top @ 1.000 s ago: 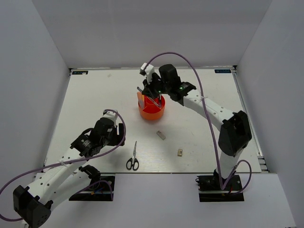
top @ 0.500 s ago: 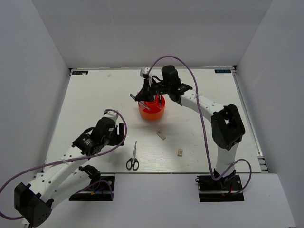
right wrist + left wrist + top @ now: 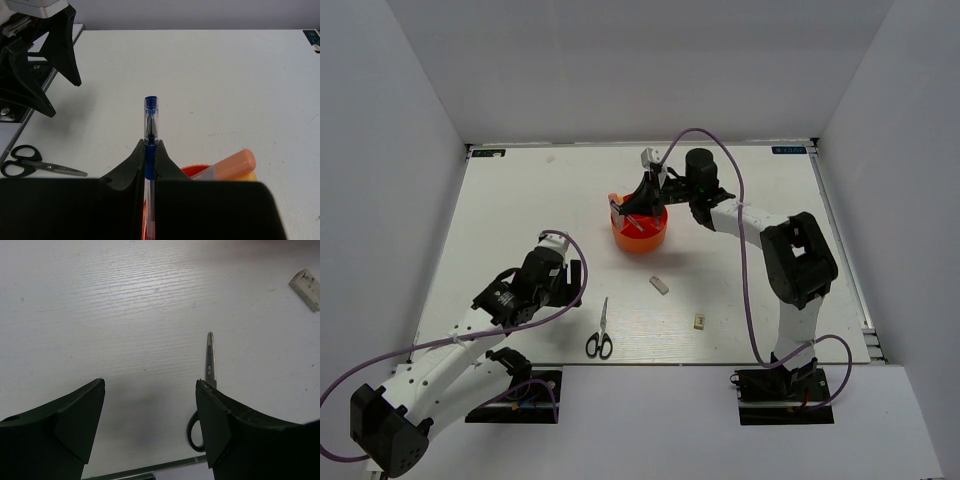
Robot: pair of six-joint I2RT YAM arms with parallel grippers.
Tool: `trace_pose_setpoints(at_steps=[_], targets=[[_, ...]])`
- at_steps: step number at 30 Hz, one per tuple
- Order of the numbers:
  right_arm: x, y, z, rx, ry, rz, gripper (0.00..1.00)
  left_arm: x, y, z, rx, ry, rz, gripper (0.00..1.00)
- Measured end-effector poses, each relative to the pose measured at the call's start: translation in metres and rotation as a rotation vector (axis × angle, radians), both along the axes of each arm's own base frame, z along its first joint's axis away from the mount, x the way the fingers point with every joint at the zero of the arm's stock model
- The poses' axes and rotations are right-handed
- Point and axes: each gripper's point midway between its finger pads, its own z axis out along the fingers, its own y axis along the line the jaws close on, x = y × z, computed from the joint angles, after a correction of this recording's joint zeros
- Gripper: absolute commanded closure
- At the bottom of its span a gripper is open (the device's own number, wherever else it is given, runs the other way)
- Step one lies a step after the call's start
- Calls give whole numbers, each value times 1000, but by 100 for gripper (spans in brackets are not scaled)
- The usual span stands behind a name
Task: Sort the stationery into containers
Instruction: Place the pen in the storage box.
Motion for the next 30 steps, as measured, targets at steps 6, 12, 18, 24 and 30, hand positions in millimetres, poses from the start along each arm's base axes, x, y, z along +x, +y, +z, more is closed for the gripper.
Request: trace_pose_setpoints(at_steps=[6,12,18,24,30], targets=[[-1,-5,-12,20,-22,11,100,0,0,0,0,0,0,17],[-4,-15,-29,9,-2,14,75,0,0,0,0,1,0,17],[-6,-25,-45,-9,27,0,62,-1,-2,-4,2,20,-10,17],[-5,-27,-38,-3,16,-12,67,-7,-10,-14,-3,79,-56,51],[-11,-40,-14,-40,52,-131,100,-17,-20,-30,12,184,-125,74]])
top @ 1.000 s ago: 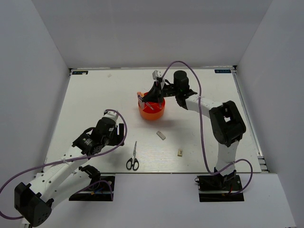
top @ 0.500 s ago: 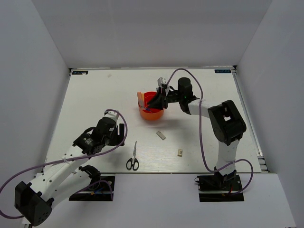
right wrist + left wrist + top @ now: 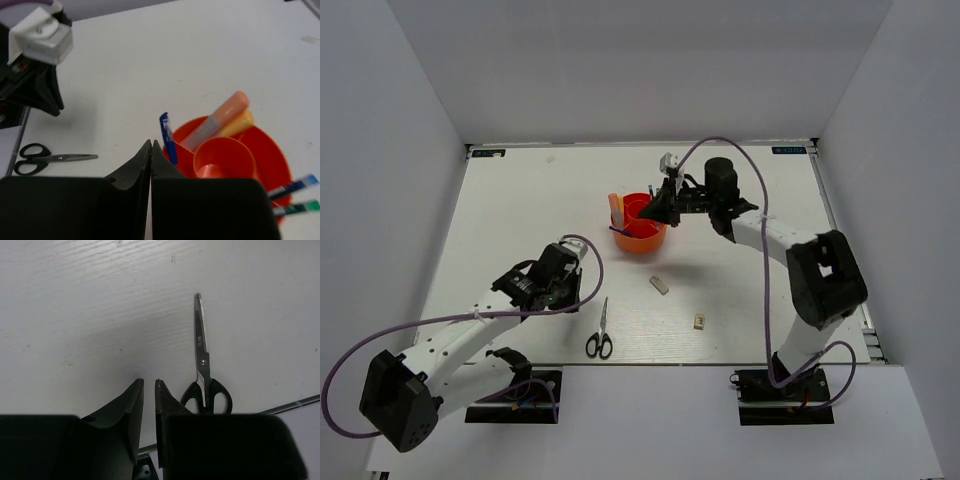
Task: Sort the stationery into containers
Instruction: Place the pen in the storage box, then pick up the scissors from the center of the board.
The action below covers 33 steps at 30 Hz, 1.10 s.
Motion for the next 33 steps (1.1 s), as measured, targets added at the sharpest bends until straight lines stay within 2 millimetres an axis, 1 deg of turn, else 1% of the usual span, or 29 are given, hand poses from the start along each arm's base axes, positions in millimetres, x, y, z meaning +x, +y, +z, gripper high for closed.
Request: trace_pose_setpoints(at_steps=[2,4,5,6,7,8,9,10,11,12,13,14,15,16,17,18,19,20,26,31,33], targets=[[5,-8,12,-63,30,-93,100,-4,-3,-5,15,44,-22,74],[12,-18,25,-128,79,-188,100,-8,-7,-9,23,77,-42,69],[11,-25,22,-181,149,-229,95,-10,-9,-10,29,91,-52,61],[14,-31,30,-204,161,-245,88,-13,-10,-12,36,109,-66,54],[13,-37,29,-238,192,-255,81,-15,-12,-13,37,122,-75,47],[12,-45,25,-275,225,-258,69,-17,-14,-14,38,135,-88,40],[8,-52,17,-317,260,-256,61,-19,-16,-15,40,145,-98,33],[2,-62,5,-365,302,-256,53,-22,-18,-15,44,157,-111,33],[-7,-71,-12,-414,346,-258,38,-25,-19,-15,46,167,-119,32],[-17,-81,-31,-461,383,-265,37,-27,-20,-15,51,177,-127,32],[-31,-90,-53,-509,414,-269,36,-30,-21,-15,54,185,-130,35],[-49,-102,-76,-568,452,-273,36,-33,-21,-15,57,193,-130,37],[-69,-114,-97,-628,498,-275,40,-36,-20,-14,61,205,-129,40],[-86,-125,-112,-680,540,-272,41,-40,-18,-14,64,216,-123,48],[-101,-135,-123,-729,581,-268,41,-43,-16,-13,66,227,-113,51],[-108,-140,-128,-758,599,-267,41,-46,-14,-13,70,239,-104,56],[-111,-143,-130,-778,605,-270,41,-49,-12,-13,71,247,-95,61],[-110,-145,-130,-783,593,-276,41,-52,-11,-13,69,256,-88,63],[-105,-146,-117,-764,532,-301,41,-71,-11,-24,79,338,-88,63],[-104,-148,-117,-770,528,-310,41,-84,-16,-34,100,398,-117,61],[-104,-149,-117,-769,526,-314,41,-86,-19,-36,100,406,-126,61]])
